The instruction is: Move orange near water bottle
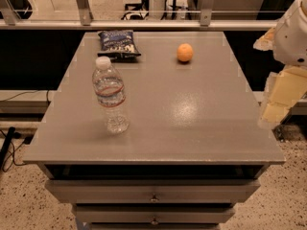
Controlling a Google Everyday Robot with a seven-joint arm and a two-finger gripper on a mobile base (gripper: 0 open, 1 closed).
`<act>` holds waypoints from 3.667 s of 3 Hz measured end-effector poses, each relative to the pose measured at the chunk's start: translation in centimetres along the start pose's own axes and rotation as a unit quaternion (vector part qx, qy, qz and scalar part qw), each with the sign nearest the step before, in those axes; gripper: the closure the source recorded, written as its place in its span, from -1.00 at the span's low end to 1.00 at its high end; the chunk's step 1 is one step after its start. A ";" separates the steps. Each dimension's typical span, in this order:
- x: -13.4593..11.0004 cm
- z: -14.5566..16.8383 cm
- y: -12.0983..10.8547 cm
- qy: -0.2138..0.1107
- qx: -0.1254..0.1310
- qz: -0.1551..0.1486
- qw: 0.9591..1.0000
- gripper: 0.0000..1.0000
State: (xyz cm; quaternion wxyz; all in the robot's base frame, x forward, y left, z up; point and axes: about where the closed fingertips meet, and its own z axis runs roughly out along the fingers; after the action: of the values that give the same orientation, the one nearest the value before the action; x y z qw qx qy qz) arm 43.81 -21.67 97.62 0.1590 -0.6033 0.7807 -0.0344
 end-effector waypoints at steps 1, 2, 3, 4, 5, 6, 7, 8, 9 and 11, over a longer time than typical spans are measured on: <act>-0.1 0.0 -0.1 -0.002 0.003 -0.002 1.000 -1.00; -1.3 3.1 -3.6 -0.037 0.000 -0.021 0.999 -1.00; -2.2 6.2 -7.3 -0.071 -0.004 -0.027 0.997 -1.00; -4.9 10.5 -12.4 -0.127 0.000 0.000 0.992 -1.00; -7.4 13.0 -15.8 -0.160 0.003 0.031 0.987 -1.00; -9.6 14.9 -19.2 -0.183 0.004 0.068 0.981 -1.00; -11.0 16.3 -22.4 -0.206 0.001 0.112 0.972 -1.00; -11.9 17.2 -24.6 -0.222 -0.008 0.147 0.964 -1.00; -12.0 17.9 -25.8 -0.227 -0.020 0.173 0.958 -1.00; -11.8 19.5 -26.4 -0.218 -0.041 0.196 0.955 -1.00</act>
Offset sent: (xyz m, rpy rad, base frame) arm 0.0788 0.0105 -0.0377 0.0924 -0.0217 0.1043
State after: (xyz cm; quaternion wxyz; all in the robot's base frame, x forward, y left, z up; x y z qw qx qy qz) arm 76.63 -14.83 88.02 0.3041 -0.4372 0.8307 0.1623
